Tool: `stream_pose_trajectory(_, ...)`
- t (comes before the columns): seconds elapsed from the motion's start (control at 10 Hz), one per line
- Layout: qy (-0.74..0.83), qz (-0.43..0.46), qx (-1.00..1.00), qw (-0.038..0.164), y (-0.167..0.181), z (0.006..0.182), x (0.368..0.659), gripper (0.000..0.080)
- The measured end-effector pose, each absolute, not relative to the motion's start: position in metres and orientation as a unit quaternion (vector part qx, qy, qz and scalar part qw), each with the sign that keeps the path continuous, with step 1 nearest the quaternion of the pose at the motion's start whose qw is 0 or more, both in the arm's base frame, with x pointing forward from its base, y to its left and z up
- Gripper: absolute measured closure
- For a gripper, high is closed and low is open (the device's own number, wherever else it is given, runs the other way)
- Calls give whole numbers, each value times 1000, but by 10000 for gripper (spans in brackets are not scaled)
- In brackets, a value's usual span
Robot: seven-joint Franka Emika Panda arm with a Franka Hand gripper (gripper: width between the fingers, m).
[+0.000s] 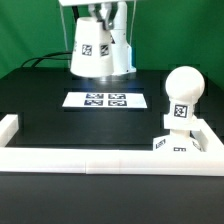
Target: Assemble lamp
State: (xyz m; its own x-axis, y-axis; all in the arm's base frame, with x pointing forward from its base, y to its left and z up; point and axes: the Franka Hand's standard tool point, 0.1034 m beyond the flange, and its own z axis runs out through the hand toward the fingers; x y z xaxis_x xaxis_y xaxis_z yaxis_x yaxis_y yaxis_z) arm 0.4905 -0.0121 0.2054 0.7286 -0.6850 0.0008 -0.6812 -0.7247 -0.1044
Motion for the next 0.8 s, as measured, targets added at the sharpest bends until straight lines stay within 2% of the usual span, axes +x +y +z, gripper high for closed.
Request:
stream_pose_trajectory(0.2,405,-28,-913,51,8,221,525,755)
stream_pose_trajectory(0.3,406,-32,-912,51,13,221,534,755)
stream_pose_trajectory(0.8,406,-28,-912,49,10,217,529,755)
